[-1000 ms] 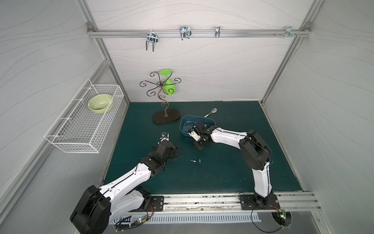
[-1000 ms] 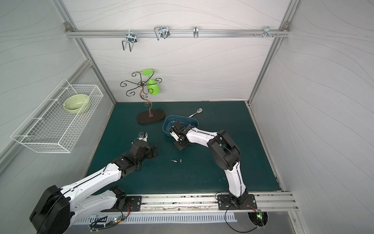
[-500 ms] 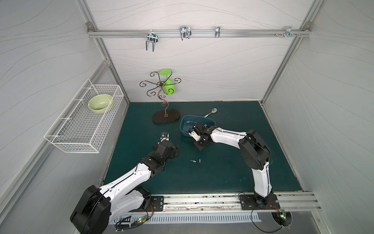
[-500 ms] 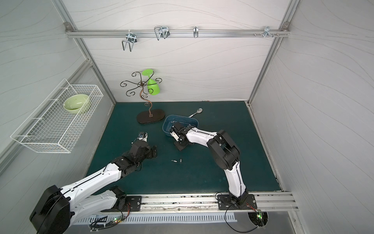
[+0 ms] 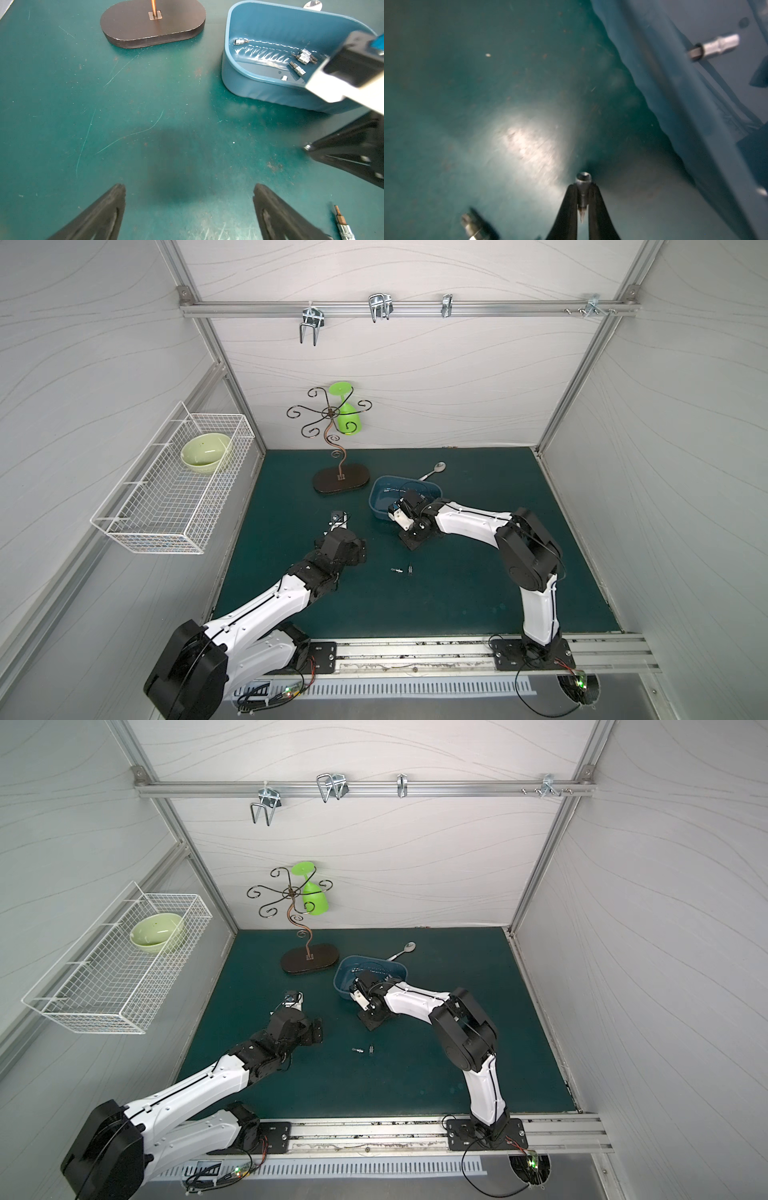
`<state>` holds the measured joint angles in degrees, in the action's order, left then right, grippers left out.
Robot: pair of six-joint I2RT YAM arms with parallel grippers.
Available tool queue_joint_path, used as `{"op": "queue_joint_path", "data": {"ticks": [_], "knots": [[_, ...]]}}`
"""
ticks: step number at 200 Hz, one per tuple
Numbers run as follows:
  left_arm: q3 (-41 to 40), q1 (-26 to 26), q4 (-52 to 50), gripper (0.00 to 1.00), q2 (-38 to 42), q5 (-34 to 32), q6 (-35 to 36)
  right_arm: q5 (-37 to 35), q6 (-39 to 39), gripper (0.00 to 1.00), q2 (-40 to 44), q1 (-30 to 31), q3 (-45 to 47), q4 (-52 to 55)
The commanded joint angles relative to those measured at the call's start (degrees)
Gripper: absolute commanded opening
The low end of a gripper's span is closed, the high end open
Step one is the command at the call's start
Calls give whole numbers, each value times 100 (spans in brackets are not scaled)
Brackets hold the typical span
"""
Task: Put the bit on the desktop into the storage box
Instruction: Pick up the screwdriver bit from the center of the board, then place the screwdriver bit in the storage box.
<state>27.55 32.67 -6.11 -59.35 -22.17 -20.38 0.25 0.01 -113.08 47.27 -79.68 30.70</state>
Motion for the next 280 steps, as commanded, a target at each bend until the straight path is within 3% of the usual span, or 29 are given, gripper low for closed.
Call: {"op": "queue_joint_path", "data": {"ticks": [1, 89, 142, 226, 248, 280], "knots": [[110, -20, 144, 99, 11, -94, -36, 204, 122, 9, 525, -10, 32, 141], [109, -19, 153, 99, 4, -43, -29, 275, 727, 9, 1109, -770, -8, -504], [85, -20, 201, 99, 46, 116, 24, 209, 870, 9, 541, -1292, -359, -907], [40, -15, 269, 99, 143, 223, 69, 205, 896, 12, -292, -1532, -1177, -898], [18, -16, 268, 99, 211, 264, 86, 207, 912, 17, -303, -1536, -1188, -900], [-63, -15, 318, 99, 392, 403, 146, 204, 1020, 43, -143, -1558, -1121, -898]]}}
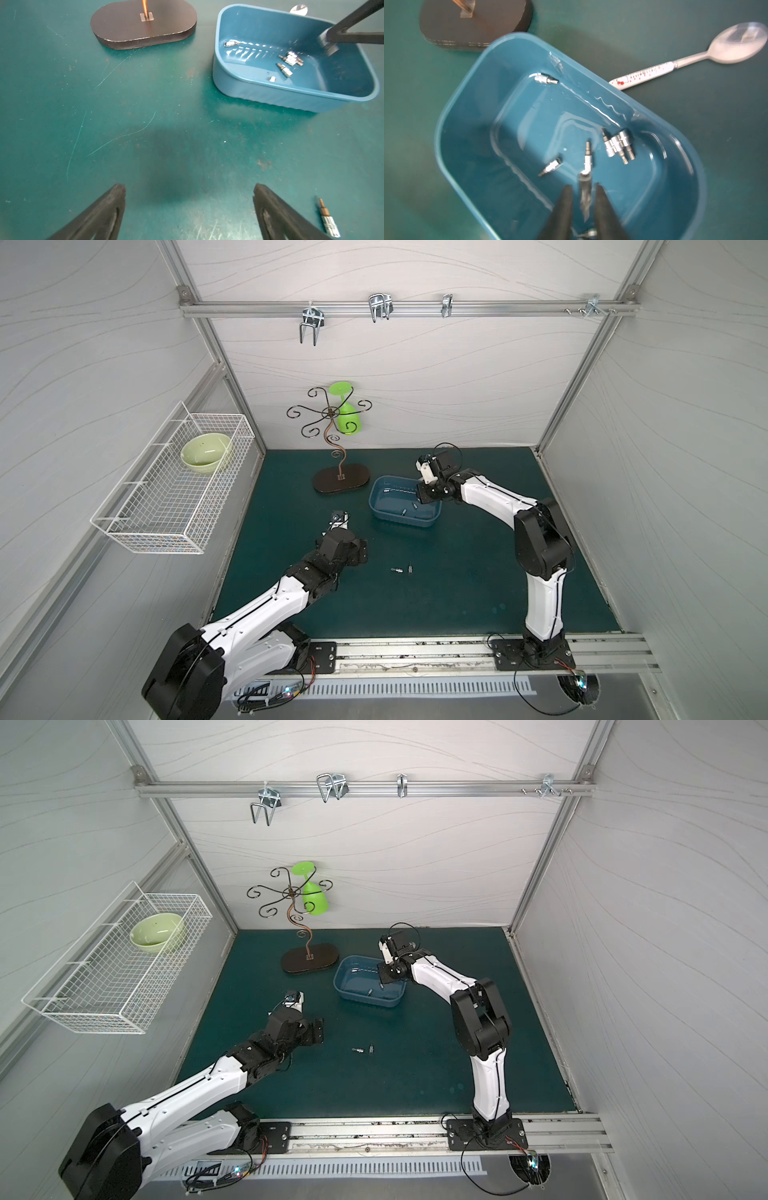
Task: Put the bit on the desktop into the storage box
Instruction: Place the screwdriver bit in the storage box, then pick up the screwdriver bit from the center of the board.
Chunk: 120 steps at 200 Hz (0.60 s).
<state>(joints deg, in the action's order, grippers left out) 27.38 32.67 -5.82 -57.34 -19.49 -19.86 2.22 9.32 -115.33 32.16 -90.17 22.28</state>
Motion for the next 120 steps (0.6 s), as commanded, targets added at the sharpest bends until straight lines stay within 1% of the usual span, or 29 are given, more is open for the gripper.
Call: {"op": "queue_joint_path", "data": {"ticks": [1, 8, 42, 63, 85, 110, 120], "knots": [[-47, -15, 291, 99, 198, 141, 95, 7, 88, 43, 99, -46, -58, -61], [-72, -17, 311, 99, 231, 172, 103, 5, 109, 46, 196, -53, 10, -71], [-30, -15, 227, 99, 294, 278, 148, 38, 246, 50, 837, -111, 647, -282], [211, -14, -156, 99, 311, 439, 76, 68, 360, 54, 1366, -157, 1233, -493], [437, 21, -574, 99, 347, 624, -169, 84, 465, 58, 1965, -201, 1907, -766], [632, 243, -958, 99, 295, 711, -500, 1, 497, 64, 2680, -228, 2742, -1076], [695, 422, -1051, 99, 238, 660, -605, -70, 486, 70, 2996, -241, 3110, -1253]]}}
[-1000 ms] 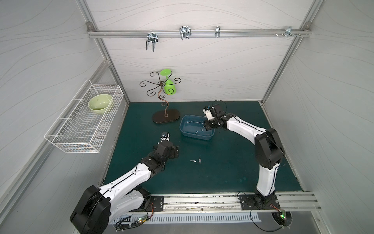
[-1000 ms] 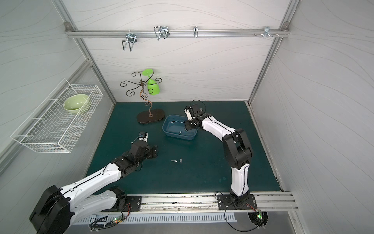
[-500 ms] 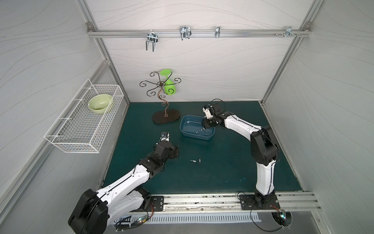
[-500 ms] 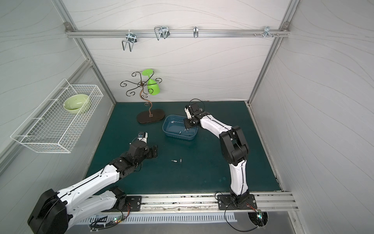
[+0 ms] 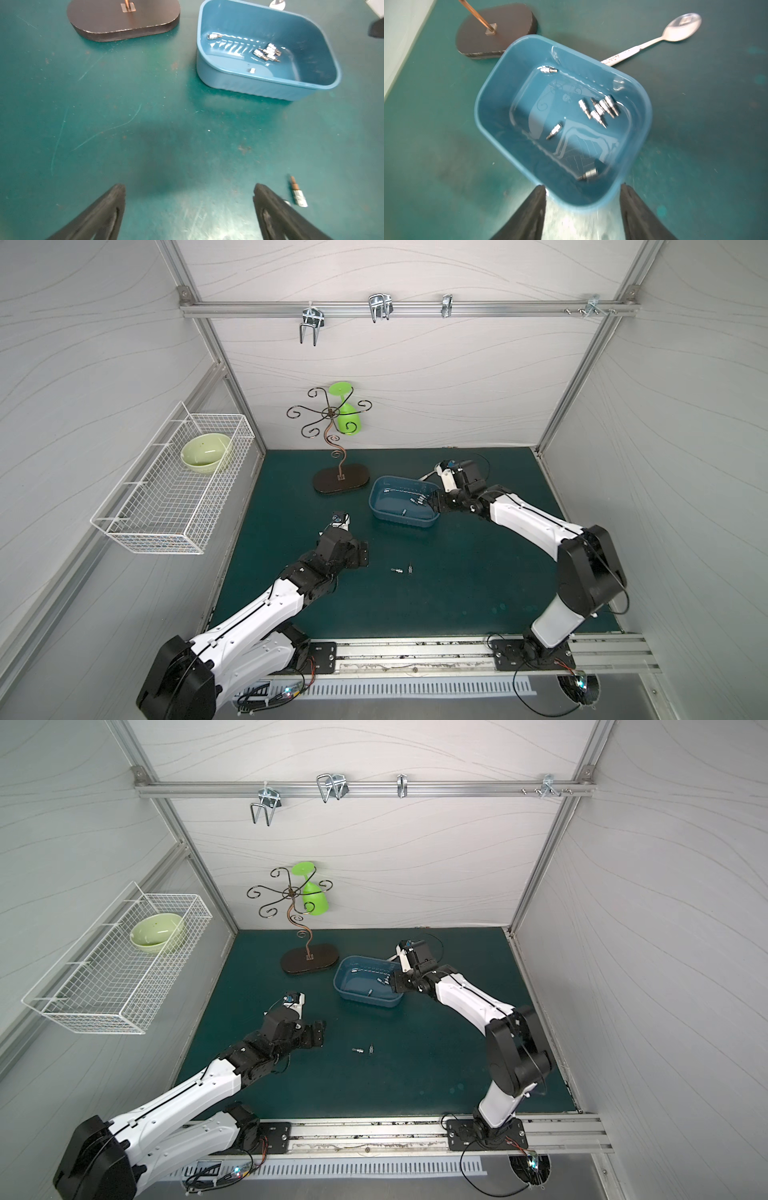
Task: Put the bit on the desktop into the storage box
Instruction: Pick up the screwdriver bit from the center of the board.
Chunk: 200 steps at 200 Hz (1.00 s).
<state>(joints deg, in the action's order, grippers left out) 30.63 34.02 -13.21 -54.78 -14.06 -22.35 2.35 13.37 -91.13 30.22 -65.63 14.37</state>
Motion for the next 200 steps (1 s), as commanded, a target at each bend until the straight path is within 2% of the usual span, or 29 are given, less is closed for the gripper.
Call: {"op": "queue_joint_path", "data": {"ticks": [1, 29, 33, 38, 42, 92, 118, 139, 172, 200], "knots": [[371, 310, -322, 99, -29, 108, -366, -97, 80, 70, 591, -49, 691, -479], [606, 848, -596, 99, -278, -109, -676, -302, 102, 82, 1381, -69, 1565, -941], [635, 891, -619, 99, -322, -114, -737, -329, 102, 86, 1493, -69, 1684, -1007], [681, 944, -657, 99, -370, -106, -808, -390, 122, 98, 1619, -69, 1830, -1094], [711, 992, -670, 99, -423, -99, -862, -427, 125, 99, 1705, -69, 1941, -1176], [1126, 1476, -897, 98, -1074, -150, -1291, -793, 303, 99, 2420, -77, 2946, -1936], [1383, 1731, -1046, 96, -1409, -254, -1462, -895, 692, 99, 2511, -172, 3336, -2263], [1649, 1917, -1137, 95, -1767, -315, -1594, -691, 899, 99, 2480, -361, 3284, -2133], [2264, 2180, -1419, 93, -2503, -482, -1650, -925, 861, 99, 2566, -394, 3246, -1955], [2683, 2273, -1506, 88, -3073, -326, -1624, -1137, 851, 99, 2794, -394, 3337, -1942]]}}
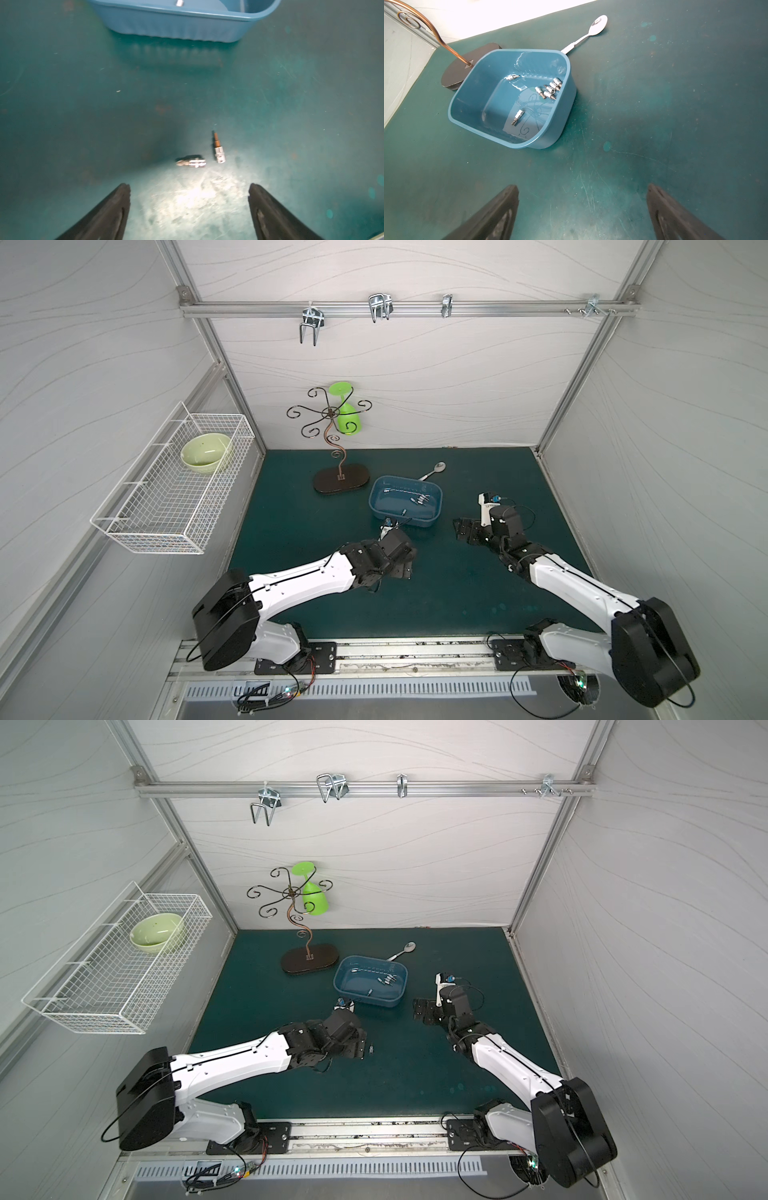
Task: Put the bit on the desktop into the storage box
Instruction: Pick up the screwdriver bit from the center of the board.
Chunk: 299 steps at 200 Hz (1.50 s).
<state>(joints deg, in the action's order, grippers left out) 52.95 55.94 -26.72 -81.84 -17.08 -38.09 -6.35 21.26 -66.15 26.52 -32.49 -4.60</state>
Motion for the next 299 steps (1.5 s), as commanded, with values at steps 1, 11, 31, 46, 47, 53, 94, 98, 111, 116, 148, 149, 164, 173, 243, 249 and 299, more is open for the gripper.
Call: {"op": "queue_joint_path", "data": {"ticks": [1, 11, 31, 46, 47, 53, 94, 98, 111, 116, 148, 149, 164, 173, 243, 249, 299], "knots": [[470, 82, -161, 88, -389, -19, -46, -282, 67, 99, 300, -24, 28, -38], [618, 110, -231, 86, -569, 9, -34, -410, 83, 99, 367, -24, 46, 23], [814, 158, -318, 82, -850, 64, -15, -619, 112, 99, 477, -24, 75, 68], [898, 193, -326, 80, -1015, 115, -30, -649, 113, 99, 522, -24, 96, 77], [900, 195, -325, 79, -1025, 116, -31, -653, 115, 99, 523, -24, 95, 84], [931, 205, -325, 78, -1086, 136, -32, -670, 130, 99, 529, -24, 86, 97], [1166, 290, -384, 67, -1527, 206, -67, -771, 168, 99, 512, -24, 85, 135], [1201, 301, -393, 66, -1576, 215, -63, -771, 175, 99, 507, -24, 86, 135], [1277, 327, -422, 63, -1708, 227, -75, -771, 170, 99, 498, -24, 85, 135], [1308, 336, -435, 61, -1753, 223, -76, -782, 171, 99, 498, -23, 86, 139], [1385, 358, -453, 50, -1936, 235, -59, -854, 177, 99, 515, -24, 77, 172], [1385, 357, -446, 50, -1938, 234, -59, -852, 181, 99, 515, -24, 76, 175], [1376, 356, -416, 45, -1991, 249, -56, -859, 176, 99, 515, -25, 76, 177], [1376, 356, -397, 43, -2036, 271, -55, -866, 177, 99, 509, -24, 76, 171], [1427, 357, -291, 38, -2378, 347, -37, -877, 177, 99, 517, -22, 74, 196], [1436, 359, -290, 37, -2408, 348, -41, -877, 177, 99, 511, -24, 73, 196], [1508, 350, -290, 31, -2567, 287, 19, -895, 172, 99, 522, -24, 83, 210]]}}
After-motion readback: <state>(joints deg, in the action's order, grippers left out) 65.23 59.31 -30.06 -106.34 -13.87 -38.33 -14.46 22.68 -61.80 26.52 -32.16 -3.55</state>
